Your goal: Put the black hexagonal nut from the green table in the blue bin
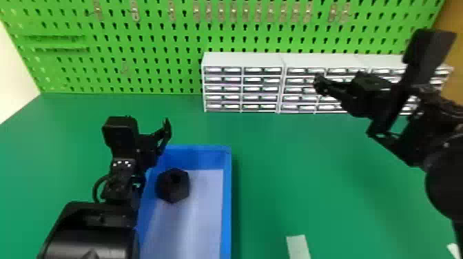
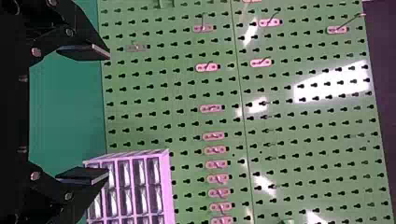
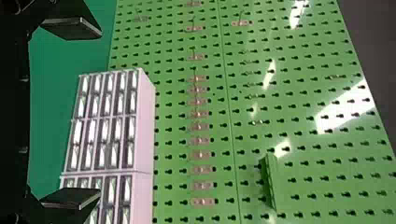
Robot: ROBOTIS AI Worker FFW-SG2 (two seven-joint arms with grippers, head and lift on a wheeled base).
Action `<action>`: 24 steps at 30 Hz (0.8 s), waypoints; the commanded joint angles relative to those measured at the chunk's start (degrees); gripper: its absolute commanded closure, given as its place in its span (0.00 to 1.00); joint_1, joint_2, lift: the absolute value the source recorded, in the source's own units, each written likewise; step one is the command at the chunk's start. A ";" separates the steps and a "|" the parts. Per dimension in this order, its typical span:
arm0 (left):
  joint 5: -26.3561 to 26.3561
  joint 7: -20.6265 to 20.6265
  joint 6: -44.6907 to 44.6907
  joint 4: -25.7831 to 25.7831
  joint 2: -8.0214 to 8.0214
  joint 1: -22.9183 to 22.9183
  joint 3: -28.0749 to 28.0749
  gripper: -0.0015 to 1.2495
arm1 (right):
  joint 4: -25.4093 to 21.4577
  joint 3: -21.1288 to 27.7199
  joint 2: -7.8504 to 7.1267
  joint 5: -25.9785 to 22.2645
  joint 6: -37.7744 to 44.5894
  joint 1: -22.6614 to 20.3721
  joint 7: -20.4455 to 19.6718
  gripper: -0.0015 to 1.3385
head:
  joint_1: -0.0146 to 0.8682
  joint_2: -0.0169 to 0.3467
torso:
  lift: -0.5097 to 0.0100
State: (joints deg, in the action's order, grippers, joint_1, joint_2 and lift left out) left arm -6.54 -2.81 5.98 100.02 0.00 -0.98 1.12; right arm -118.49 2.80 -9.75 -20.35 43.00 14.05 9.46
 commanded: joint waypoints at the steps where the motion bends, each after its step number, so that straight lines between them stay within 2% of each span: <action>1: 0.12 0.00 0.00 0.00 0.15 0.02 0.11 0.30 | -1.74 2.13 0.08 -0.04 -1.26 -1.65 -0.76 0.09 | 0.76 0.20 | 0.80; 10: 0.38 0.00 0.00 0.18 0.15 0.46 0.11 0.30 | -4.29 2.92 1.14 0.75 -6.35 -5.87 -4.89 0.09 | 0.76 0.20 | 0.80; 18: 0.30 0.00 0.00 1.06 0.15 1.42 -0.06 0.30 | -5.00 3.18 1.40 2.51 -8.37 -9.48 -5.07 0.09 | 0.76 0.20 | 0.80; 24: 0.30 0.00 0.00 1.23 0.15 1.86 -0.06 0.30 | -5.43 2.56 2.19 4.44 -10.40 -12.11 -5.86 0.09 | 0.76 0.20 | 0.80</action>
State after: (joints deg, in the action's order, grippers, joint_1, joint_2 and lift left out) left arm -6.22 -2.81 5.98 101.10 0.00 0.56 1.07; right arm -123.67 5.73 -8.07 -17.22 33.92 3.67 3.82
